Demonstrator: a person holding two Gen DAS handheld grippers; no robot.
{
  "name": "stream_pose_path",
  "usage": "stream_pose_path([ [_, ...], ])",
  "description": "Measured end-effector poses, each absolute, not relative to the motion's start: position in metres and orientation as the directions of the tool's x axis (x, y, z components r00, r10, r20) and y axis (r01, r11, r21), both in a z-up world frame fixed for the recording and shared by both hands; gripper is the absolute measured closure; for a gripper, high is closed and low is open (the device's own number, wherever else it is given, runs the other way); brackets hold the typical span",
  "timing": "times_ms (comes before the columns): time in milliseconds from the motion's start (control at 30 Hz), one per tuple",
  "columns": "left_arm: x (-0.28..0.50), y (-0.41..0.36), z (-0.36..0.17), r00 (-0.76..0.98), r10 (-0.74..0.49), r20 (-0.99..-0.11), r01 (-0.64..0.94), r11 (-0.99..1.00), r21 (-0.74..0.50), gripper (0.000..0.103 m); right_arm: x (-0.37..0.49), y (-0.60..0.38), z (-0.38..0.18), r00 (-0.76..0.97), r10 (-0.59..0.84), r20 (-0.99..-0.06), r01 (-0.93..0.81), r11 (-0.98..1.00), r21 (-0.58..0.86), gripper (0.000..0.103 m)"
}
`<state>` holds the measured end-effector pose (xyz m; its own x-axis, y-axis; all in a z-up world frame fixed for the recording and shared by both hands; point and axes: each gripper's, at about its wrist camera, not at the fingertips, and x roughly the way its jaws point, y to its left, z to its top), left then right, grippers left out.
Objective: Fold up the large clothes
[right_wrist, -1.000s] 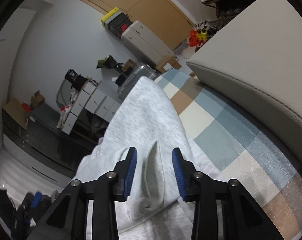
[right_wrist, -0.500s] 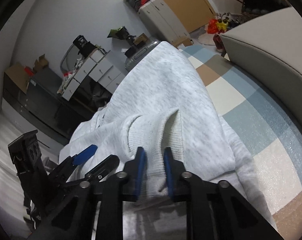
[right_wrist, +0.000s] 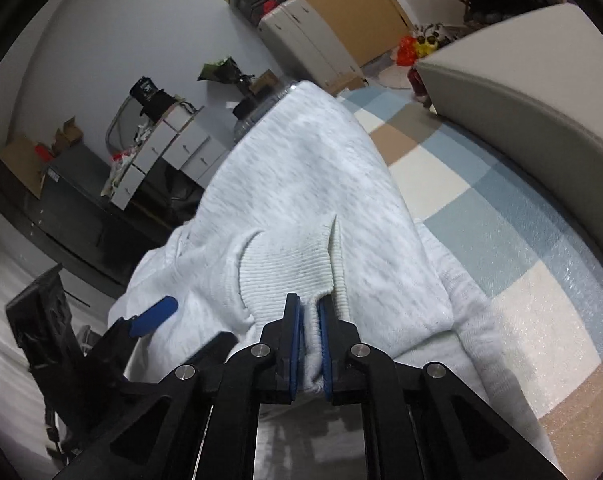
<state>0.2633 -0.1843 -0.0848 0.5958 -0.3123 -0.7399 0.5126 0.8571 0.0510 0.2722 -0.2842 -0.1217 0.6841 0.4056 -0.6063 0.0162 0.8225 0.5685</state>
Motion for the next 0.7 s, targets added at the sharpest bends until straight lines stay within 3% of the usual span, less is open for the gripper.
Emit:
stream_pose_path([
  [67, 0.263, -0.184, -0.084, 0.597, -0.311, -0.739, 0.512, 0.857, 0.053, 0.002, 0.269, -0.281, -0.117, 0.699, 0.391, -0.599, -0.002, 0.839, 0.545, 0.086],
  [133, 0.264, -0.181, -0.084, 0.594, -0.317, -0.74, 0.513, 0.857, 0.044, 0.002, 0.27, -0.277, -0.115, 0.699, 0.409, -0.586, -0.029, 0.836, 0.548, 0.073],
  [233, 0.263, -0.182, -0.084, 0.596, -0.308, -0.742, 0.512, 0.857, 0.056, 0.002, 0.275, -0.27, -0.12, 0.683, 0.404, -0.608, -0.045, 0.855, 0.517, 0.07],
  [267, 0.264, -0.181, -0.084, 0.596, -0.305, -0.743, 0.512, 0.857, 0.059, 0.002, 0.273, -0.269, -0.12, 0.683, 0.396, -0.614, -0.046, 0.862, 0.504, 0.071],
  [300, 0.263, -0.182, -0.084, 0.597, -0.303, -0.743, 0.513, 0.856, 0.062, 0.002, 0.273, -0.265, -0.119, 0.687, 0.385, -0.616, -0.049, 0.87, 0.49, 0.077],
  [333, 0.263, -0.182, -0.084, 0.596, -0.305, -0.743, 0.513, 0.856, 0.061, 0.002, 0.271, -0.264, -0.116, 0.695, 0.385, -0.608, -0.062, 0.874, 0.482, 0.095],
  [500, 0.263, -0.178, -0.082, 0.592, -0.334, -0.734, 0.52, 0.853, 0.031, 0.001, 0.25, -0.261, -0.087, 0.797, 0.394, -0.457, -0.167, 0.872, 0.46, 0.096],
  [633, 0.263, -0.182, -0.084, 0.593, -0.313, -0.742, 0.517, 0.854, 0.054, 0.002, 0.271, -0.271, -0.113, 0.727, 0.304, -0.615, -0.007, 0.9, 0.436, 0.096],
  [700, 0.262, -0.184, -0.085, 0.598, -0.297, -0.745, 0.517, 0.853, 0.076, 0.002, 0.278, -0.276, -0.119, 0.7, 0.332, -0.632, 0.019, 0.876, 0.481, 0.096],
])
